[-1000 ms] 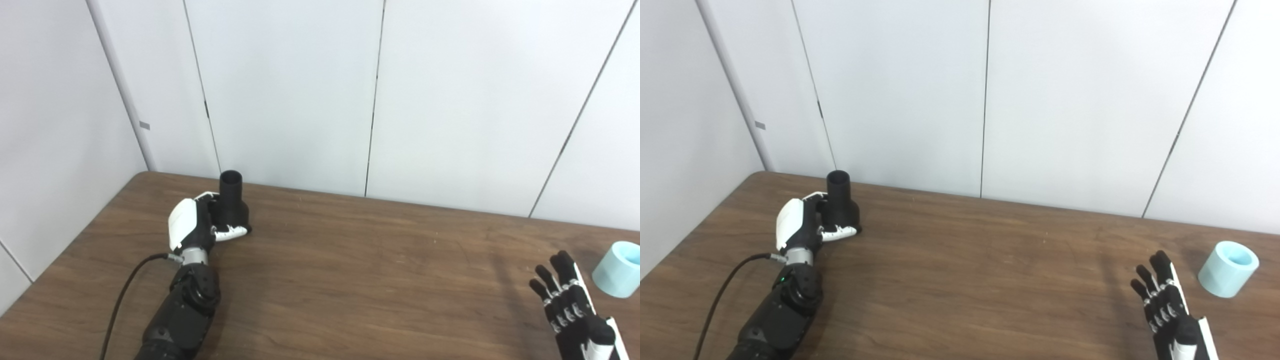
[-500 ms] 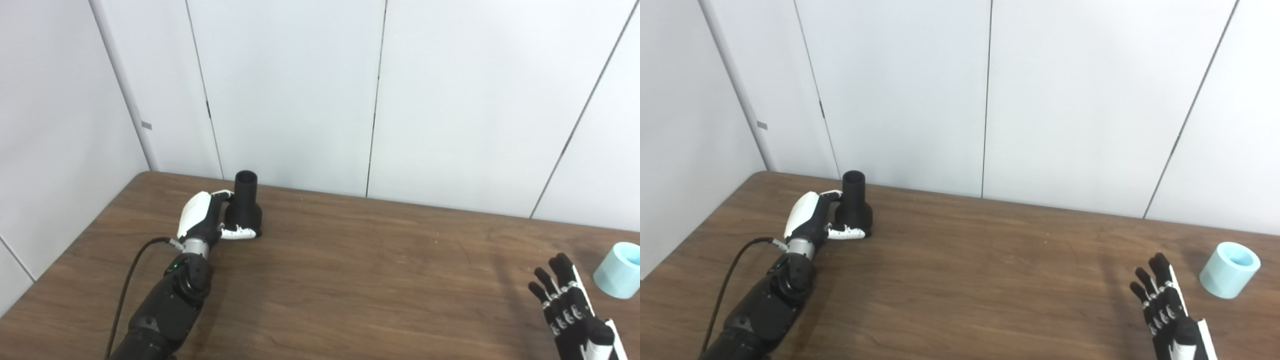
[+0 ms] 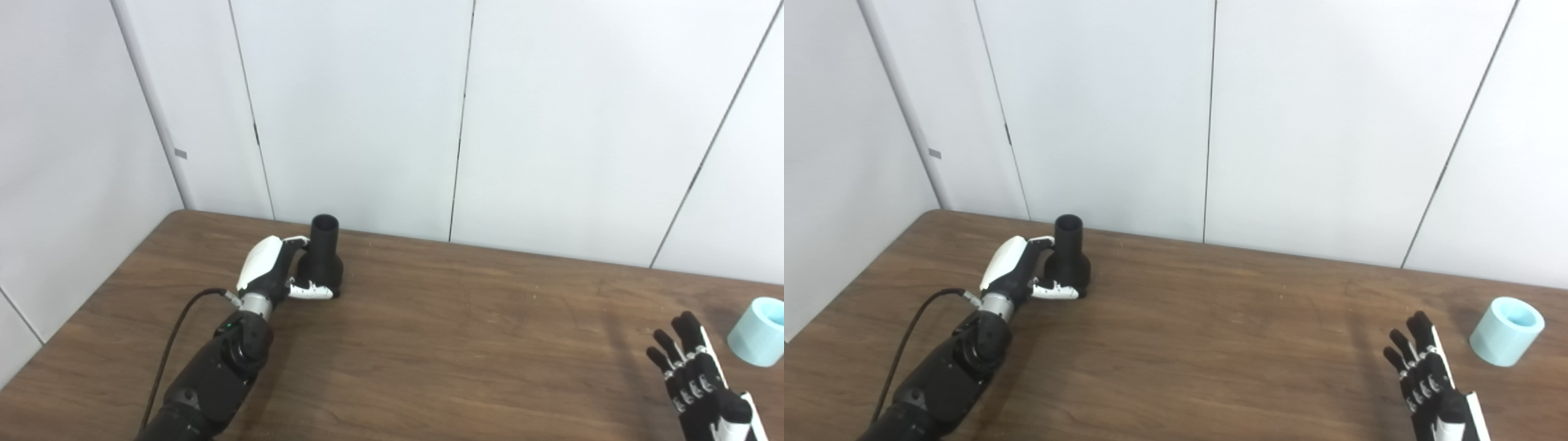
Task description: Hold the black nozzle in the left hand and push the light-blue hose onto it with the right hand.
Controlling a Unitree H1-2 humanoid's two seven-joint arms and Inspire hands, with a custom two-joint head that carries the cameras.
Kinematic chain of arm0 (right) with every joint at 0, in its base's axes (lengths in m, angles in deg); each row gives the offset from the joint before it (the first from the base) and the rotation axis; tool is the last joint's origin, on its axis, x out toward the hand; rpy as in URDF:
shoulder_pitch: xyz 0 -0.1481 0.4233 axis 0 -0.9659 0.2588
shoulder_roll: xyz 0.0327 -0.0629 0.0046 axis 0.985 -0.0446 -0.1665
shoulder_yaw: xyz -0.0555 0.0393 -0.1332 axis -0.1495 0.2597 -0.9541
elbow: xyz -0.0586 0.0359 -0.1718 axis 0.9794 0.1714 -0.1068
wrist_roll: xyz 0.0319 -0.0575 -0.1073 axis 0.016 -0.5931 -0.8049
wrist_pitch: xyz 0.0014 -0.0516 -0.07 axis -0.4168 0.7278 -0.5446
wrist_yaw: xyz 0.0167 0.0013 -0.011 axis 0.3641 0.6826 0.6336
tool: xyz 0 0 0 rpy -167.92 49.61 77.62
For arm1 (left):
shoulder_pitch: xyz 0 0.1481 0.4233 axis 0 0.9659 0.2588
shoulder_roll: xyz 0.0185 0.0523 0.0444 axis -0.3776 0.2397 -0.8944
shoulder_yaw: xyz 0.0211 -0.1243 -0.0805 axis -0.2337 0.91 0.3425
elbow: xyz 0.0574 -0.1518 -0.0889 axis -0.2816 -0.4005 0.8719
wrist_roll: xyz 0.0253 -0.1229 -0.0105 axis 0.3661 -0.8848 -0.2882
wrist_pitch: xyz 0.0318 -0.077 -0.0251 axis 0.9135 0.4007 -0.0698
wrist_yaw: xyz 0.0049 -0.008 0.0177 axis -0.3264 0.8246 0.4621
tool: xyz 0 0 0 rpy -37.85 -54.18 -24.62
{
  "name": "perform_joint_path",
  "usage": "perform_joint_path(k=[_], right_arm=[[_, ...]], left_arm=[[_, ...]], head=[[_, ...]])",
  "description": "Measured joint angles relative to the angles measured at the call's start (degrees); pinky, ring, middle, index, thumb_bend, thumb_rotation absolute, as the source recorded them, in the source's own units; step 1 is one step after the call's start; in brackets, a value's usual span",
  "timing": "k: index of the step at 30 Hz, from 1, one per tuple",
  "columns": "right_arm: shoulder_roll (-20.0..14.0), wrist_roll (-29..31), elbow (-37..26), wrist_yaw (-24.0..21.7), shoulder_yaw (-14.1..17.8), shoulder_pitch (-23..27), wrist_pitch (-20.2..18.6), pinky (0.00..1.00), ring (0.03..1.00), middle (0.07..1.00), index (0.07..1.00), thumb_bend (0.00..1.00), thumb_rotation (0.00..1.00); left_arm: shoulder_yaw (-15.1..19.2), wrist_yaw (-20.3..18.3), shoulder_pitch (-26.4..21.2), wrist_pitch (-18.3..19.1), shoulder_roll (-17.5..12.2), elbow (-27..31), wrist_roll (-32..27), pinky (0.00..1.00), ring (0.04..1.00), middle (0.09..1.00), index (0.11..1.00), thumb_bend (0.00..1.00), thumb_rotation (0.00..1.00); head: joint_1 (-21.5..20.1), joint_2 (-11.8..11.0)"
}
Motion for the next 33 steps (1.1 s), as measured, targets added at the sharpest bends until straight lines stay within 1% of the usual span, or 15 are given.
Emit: perform_joint_path(k=[4, 10, 16, 21, 27, 33], right_arm=[[0.03, 0.0, -0.4, 0.05, -0.01, -0.28, -0.42, 0.92, 0.962, 1.0, 1.0, 0.7, 1.0], [0.08, 0.01, -0.62, 0.05, -0.01, -0.39, -0.72, 0.92, 0.962, 1.0, 1.0, 0.7, 1.0], [0.16, 0.01, -1.1, 0.05, -0.01, -0.55, -1.78, 0.92, 0.961, 1.0, 1.0, 0.7, 1.0], [0.18, -0.01, -1.18, 0.05, -0.02, -0.56, -2.09, 0.92, 0.961, 1.0, 1.0, 0.7, 1.0], [0.15, -0.01, -1.31, 0.05, -0.01, -0.59, -2.59, 0.92, 0.963, 1.0, 1.0, 0.7, 1.0], [0.14, 0.0, -1.35, 0.05, 0.02, -0.59, -2.68, 0.92, 0.965, 1.0, 1.0, 0.7, 1.0]], left_arm=[[-1.65, 0.0, 0.37, -0.03, -0.01, 1.43, 0.12, 1.0, 0.913, 0.76, 0.481, 0.52, 0.07], [-4.98, 0.0, 1.65, -0.08, 0.23, 5.58, 0.93, 1.0, 0.912, 0.761, 0.479, 0.52, 0.07], [-7.43, 0.0, 1.71, -0.23, 0.7, 7.4, 1.32, 1.0, 0.93, 0.771, 0.479, 0.52, 0.07], [-8.55, -0.34, 2.34, -0.23, 1.13, 9.17, 1.22, 1.0, 0.941, 0.789, 0.478, 0.52, 0.07], [-9.03, -1.4, 2.78, -0.27, 1.59, 10.16, -0.06, 1.0, 0.943, 0.788, 0.478, 0.52, 0.07], [-9.94, -2.34, 3.1, 0.1, 1.79, 11.93, -1.1, 1.0, 0.966, 0.794, 0.478, 0.52, 0.07]], head=[[-0.18, 0.26], [-0.7, 0.88], [-0.88, 1.14], [-1.32, 1.58], [-1.49, 1.93], [-1.93, 2.37]])
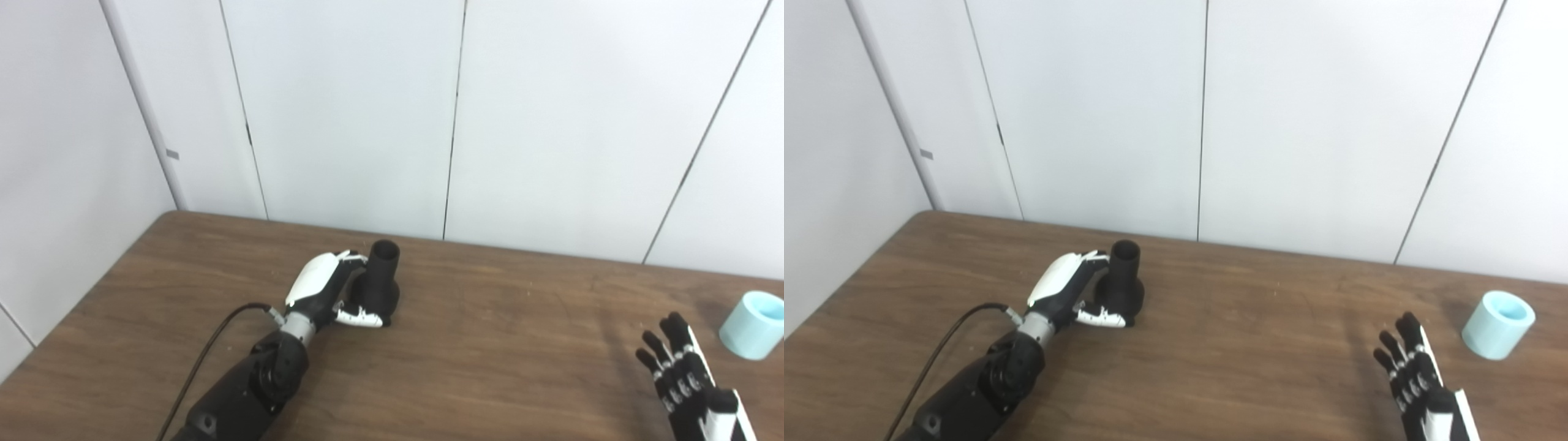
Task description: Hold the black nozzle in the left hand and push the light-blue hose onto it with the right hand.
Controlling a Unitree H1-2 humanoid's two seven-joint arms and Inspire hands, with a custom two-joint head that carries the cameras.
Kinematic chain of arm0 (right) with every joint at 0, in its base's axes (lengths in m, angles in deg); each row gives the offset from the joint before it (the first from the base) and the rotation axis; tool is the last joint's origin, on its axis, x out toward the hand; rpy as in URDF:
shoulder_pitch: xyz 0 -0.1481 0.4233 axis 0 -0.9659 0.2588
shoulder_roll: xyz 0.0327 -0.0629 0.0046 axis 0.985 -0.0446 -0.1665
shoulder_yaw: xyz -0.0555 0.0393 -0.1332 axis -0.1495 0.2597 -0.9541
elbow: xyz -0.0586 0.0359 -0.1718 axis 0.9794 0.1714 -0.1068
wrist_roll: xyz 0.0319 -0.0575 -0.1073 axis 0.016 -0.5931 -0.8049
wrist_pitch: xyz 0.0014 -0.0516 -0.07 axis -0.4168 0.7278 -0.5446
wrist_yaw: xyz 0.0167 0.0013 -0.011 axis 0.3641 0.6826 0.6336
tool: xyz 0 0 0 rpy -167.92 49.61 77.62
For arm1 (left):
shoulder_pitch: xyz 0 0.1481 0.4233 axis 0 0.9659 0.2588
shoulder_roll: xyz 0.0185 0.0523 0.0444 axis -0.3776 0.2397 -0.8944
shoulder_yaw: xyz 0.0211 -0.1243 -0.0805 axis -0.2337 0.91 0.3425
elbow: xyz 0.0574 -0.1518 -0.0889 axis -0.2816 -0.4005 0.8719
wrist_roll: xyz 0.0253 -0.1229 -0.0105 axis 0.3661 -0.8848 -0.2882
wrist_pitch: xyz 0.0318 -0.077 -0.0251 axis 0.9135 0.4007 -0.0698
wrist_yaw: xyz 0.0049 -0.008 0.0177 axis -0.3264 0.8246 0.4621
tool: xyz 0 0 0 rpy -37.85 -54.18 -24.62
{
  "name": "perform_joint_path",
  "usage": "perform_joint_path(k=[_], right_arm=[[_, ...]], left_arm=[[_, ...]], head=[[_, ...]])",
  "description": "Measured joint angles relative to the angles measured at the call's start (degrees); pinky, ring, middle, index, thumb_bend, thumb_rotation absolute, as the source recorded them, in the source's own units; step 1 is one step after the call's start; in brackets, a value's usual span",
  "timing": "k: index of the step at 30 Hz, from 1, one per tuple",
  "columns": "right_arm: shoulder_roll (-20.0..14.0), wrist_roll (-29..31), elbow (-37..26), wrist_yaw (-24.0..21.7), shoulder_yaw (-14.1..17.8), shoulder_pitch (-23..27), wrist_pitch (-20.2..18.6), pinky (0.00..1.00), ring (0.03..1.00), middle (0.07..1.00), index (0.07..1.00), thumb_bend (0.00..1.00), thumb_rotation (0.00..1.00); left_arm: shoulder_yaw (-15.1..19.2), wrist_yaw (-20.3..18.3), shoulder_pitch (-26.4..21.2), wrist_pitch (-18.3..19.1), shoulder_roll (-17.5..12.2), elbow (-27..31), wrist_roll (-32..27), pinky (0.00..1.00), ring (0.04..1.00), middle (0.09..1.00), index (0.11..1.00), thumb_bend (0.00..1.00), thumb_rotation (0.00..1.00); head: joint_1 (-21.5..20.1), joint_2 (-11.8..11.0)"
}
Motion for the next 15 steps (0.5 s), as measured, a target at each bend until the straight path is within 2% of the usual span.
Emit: perform_joint_path(k=[4, 10, 15], right_arm=[[0.0, 0.0, 0.0, 0.01, 0.03, 0.0, -0.15, 0.92, 0.965, 1.0, 1.0, 0.7, 1.0], [0.01, -0.01, -0.18, 0.02, 0.02, -0.01, -1.21, 0.93, 0.966, 1.0, 1.0, 0.7, 1.0], [0.03, -0.01, -0.54, 0.16, 0.02, -0.09, -1.37, 0.93, 0.966, 1.0, 1.0, 0.7, 1.0]], left_arm=[[-1.33, -1.47, 0.15, 0.17, 0.33, 1.24, -0.23, 1.0, 0.971, 0.799, 0.478, 0.52, 0.07], [-2.5, -1.53, 0.39, -0.54, 1.82, 1.37, -2.16, 1.0, 0.978, 0.798, 0.477, 0.52, 0.07], [-2.58, -3.0, 0.51, -2.69, 2.42, 0.42, -5.41, 1.0, 0.981, 0.798, 0.477, 0.52, 0.07]], head=[[-0.44, 0.26], [-0.79, 0.44], [-0.97, 0.53]])
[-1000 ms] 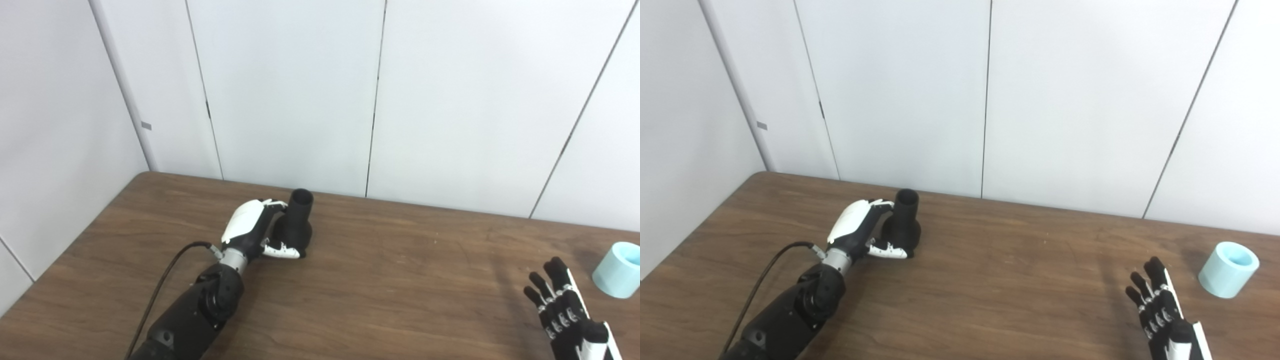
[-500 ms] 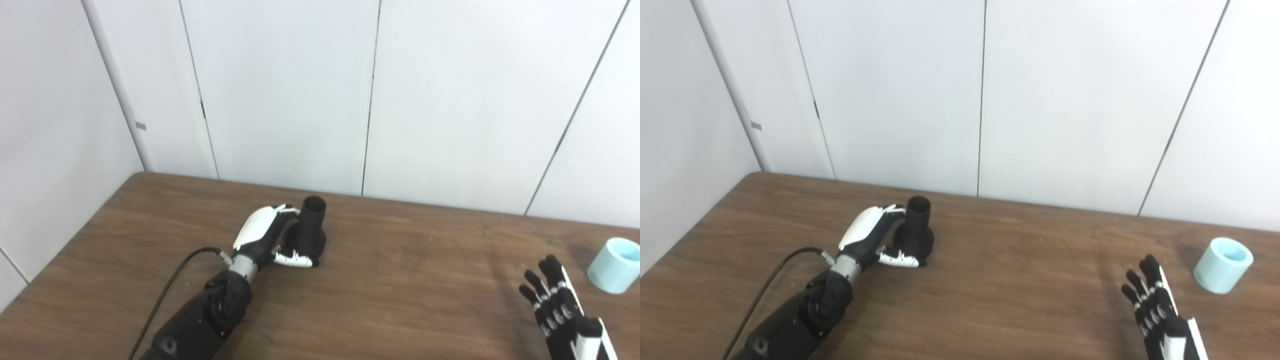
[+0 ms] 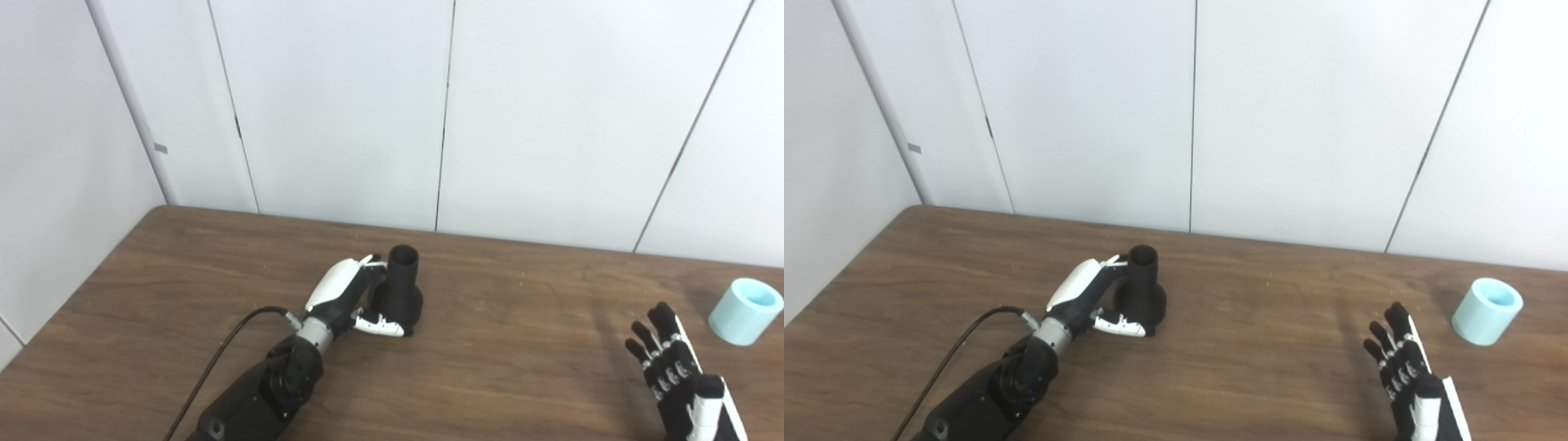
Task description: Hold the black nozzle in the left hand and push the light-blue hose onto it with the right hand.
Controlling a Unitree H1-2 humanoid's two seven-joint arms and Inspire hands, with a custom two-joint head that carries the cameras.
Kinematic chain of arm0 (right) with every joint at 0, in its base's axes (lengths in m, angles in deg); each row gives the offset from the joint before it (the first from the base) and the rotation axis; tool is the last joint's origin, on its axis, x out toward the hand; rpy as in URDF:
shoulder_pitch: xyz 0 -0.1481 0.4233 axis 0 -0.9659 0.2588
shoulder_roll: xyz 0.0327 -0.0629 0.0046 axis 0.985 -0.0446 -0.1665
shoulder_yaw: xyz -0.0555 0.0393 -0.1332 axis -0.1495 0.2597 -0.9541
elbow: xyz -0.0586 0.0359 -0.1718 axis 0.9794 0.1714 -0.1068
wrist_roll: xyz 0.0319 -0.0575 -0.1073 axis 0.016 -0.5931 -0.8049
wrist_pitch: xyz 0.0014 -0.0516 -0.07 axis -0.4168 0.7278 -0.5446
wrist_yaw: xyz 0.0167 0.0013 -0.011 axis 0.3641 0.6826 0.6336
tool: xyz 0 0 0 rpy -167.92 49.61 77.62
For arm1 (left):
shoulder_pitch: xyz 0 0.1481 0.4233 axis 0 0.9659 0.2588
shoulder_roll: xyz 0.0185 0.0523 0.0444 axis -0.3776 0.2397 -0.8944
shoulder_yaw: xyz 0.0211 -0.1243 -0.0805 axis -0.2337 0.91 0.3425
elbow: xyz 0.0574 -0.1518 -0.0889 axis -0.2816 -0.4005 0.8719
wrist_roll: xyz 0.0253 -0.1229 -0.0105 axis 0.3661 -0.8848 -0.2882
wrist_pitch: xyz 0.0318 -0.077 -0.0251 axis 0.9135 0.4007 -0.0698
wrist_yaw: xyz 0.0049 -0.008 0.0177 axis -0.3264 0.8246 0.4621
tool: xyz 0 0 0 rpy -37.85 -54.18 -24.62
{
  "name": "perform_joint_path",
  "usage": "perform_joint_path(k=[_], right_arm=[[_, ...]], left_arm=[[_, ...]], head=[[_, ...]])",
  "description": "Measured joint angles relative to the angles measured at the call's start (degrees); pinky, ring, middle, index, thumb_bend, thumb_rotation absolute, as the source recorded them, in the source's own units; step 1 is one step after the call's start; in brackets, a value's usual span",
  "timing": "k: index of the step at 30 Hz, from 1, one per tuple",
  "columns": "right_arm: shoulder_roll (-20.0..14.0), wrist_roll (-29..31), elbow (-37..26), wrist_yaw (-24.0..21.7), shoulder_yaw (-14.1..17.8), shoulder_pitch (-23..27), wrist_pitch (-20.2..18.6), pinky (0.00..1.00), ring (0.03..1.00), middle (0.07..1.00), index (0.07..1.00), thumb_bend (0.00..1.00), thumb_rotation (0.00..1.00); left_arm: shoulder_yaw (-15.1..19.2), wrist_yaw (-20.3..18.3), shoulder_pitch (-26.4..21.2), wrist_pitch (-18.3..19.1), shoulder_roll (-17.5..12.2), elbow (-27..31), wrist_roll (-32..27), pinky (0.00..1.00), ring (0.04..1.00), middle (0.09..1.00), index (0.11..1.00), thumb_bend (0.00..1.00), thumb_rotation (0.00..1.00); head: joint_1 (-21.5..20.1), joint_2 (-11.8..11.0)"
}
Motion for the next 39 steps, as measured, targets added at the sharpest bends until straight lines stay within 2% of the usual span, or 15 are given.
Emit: perform_joint_path(k=[3, 8, 18, 28, 39], right_arm=[[0.04, 0.01, -0.2, 0.1, 0.01, -0.17, -0.03, 0.93, 0.966, 1.0, 1.0, 0.7, 1.0], [0.17, 0.03, -0.62, 0.24, 0.05, -0.52, -0.06, 0.93, 0.966, 1.0, 1.0, 0.7, 1.0], [0.16, 0.09, -0.94, 0.51, 0.51, -1.11, -0.09, 0.93, 0.966, 1.0, 1.0, 0.7, 1.0], [0.53, -0.17, -1.11, 1.52, 0.4, -1.2, -0.84, 0.93, 0.966, 1.0, 1.0, 0.72, 1.0], [1.91, -1.69, -1.97, 1.74, -0.02, -1.56, -1.22, 0.93, 0.964, 1.0, 1.0, 0.74, 1.0]], left_arm=[[0.88, -0.52, 0.46, -1.76, 0.87, -1.13, -2.61, 1.0, 0.98, 0.801, 0.477, 0.52, 0.07], [4.21, -1.07, 1.65, -4.25, 2.89, -2.08, -4.91, 1.0, 0.98, 0.801, 0.478, 0.52, 0.07], [5.7, -5.49, 1.58, -10.79, 4.46, -4.65, -5.73, 1.0, 0.967, 0.798, 0.48, 0.52, 0.07], [5.61, -7.23, 1.6, -11.33, 5.35, -4.53, -5.41, 1.0, 0.965, 0.792, 0.48, 0.52, 0.07], [2.66, -7.24, 1.47, -11.29, 5.17, -3.23, -0.75, 1.0, 0.965, 0.795, 0.48, 0.52, 0.07]], head=[[-0.09, 0.17], [-0.18, 0.35], [-0.35, 0.7], [-2.72, 1.4], [-5.53, 2.46]])
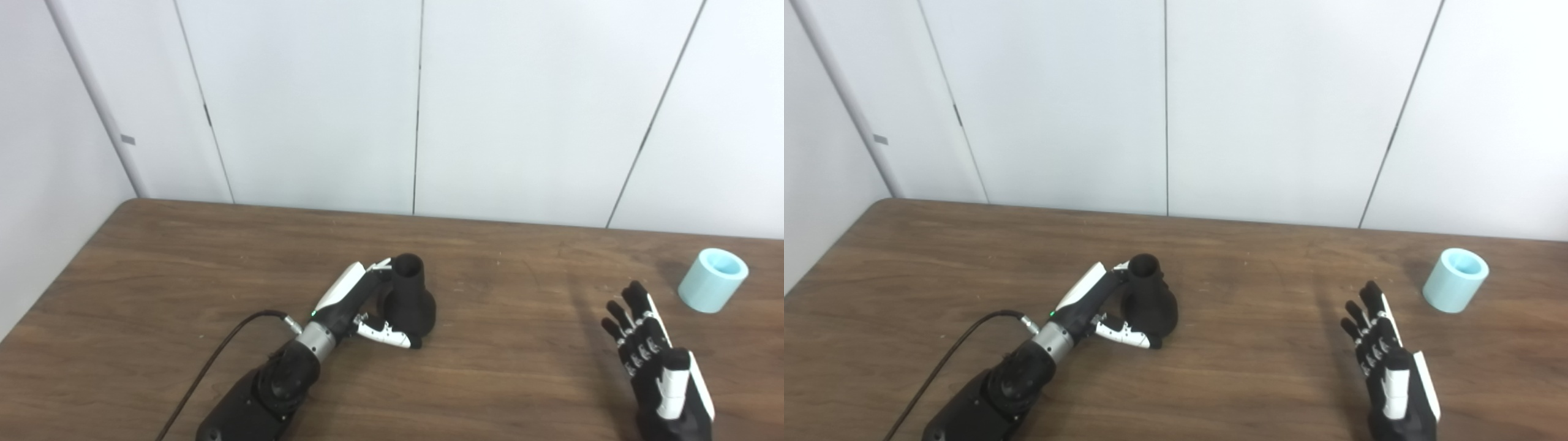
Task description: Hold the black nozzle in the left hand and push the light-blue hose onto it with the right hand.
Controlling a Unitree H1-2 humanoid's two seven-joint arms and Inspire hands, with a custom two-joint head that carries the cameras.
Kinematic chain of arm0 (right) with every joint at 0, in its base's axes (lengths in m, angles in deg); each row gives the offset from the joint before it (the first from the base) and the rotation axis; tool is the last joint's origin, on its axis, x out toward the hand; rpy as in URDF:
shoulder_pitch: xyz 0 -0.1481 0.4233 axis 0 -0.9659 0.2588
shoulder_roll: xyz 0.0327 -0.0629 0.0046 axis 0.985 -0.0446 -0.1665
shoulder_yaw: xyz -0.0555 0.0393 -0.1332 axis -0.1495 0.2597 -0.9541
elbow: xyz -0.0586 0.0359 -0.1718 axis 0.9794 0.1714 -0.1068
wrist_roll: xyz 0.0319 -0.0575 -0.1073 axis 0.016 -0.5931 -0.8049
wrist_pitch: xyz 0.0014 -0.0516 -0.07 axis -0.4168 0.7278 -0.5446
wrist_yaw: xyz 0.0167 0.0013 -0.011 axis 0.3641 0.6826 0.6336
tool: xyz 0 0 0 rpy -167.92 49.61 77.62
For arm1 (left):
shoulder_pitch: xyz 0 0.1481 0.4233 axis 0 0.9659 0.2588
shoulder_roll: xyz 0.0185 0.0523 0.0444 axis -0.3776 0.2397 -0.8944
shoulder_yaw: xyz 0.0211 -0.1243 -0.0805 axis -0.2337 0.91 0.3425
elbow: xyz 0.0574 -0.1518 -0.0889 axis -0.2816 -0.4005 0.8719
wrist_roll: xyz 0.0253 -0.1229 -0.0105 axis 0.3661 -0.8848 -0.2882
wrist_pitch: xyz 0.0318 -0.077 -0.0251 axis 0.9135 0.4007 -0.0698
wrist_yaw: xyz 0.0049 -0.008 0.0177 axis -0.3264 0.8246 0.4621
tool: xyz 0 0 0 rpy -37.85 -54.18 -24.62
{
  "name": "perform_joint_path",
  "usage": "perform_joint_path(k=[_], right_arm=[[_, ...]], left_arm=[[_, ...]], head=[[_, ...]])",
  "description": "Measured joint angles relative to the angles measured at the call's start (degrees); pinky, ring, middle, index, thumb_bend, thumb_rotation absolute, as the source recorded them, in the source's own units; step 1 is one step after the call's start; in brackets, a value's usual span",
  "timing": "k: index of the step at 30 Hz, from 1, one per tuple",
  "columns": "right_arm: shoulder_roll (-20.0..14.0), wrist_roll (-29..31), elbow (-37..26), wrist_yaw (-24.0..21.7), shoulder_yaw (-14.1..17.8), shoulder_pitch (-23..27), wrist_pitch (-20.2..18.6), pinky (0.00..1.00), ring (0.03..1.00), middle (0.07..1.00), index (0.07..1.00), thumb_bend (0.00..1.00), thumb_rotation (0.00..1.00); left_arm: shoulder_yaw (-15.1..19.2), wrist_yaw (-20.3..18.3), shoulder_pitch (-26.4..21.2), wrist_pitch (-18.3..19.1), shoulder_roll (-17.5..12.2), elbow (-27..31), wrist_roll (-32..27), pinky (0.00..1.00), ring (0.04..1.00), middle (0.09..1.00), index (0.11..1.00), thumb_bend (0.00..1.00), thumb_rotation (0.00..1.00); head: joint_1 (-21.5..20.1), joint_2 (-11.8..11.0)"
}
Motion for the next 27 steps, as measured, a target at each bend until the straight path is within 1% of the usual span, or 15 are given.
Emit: perform_joint_path(k=[4, 7, 12, 16, 25, 27], right_arm=[[1.08, -0.67, -0.73, 0.32, -0.58, -0.33, -1.1, 0.94, 0.965, 1.0, 1.0, 0.74, 1.0], [1.79, -0.85, -1.07, 0.58, -1.04, -0.48, -1.27, 0.94, 0.968, 1.0, 1.0, 0.72, 1.0], [1.83, -1.11, -1.26, 0.82, -1.67, -0.48, -2.33, 0.95, 0.971, 1.0, 1.0, 0.72, 1.0], [1.94, -1.45, -1.45, 1.44, -1.93, -0.48, -3.5, 0.95, 0.972, 1.0, 1.0, 0.72, 1.0], [2.24, -2.41, -1.88, 2.2, -2.4, -0.63, -4.69, 0.95, 0.974, 1.0, 1.0, 0.69, 1.0], [2.3, -2.55, -1.92, 2.33, -2.43, -0.62, -5.03, 0.95, 0.974, 1.0, 1.0, 0.7, 1.0]], left_arm=[[-1.51, 0.01, -0.49, -0.01, -0.32, 0.0, 0.59, 1.0, 0.965, 0.795, 0.48, 0.52, 0.07], [-2.42, 0.01, -0.92, -0.03, -0.35, -0.11, 0.74, 1.0, 0.965, 0.797, 0.48, 0.52, 0.07], [-3.8, 0.0, -1.61, -0.08, -0.27, -0.37, 0.68, 1.0, 0.962, 0.797, 0.48, 0.52, 0.07], [-4.04, 0.0, -1.71, -0.08, -0.21, -0.37, 0.35, 1.0, 0.964, 0.796, 0.48, 0.52, 0.07], [-4.2, 0.0, -1.44, -0.05, -0.24, 0.37, -0.17, 1.0, 0.968, 0.792, 0.48, 0.52, 0.07], [-4.24, 0.0, -1.39, -0.05, -0.25, 0.48, -0.24, 1.0, 0.968, 0.793, 0.48, 0.52, 0.07]], head=[[-0.62, 0.36], [-0.98, 0.53], [-1.68, 1.15], [-1.94, 1.5], [-2.65, 2.11], [-3.7, 2.55]])
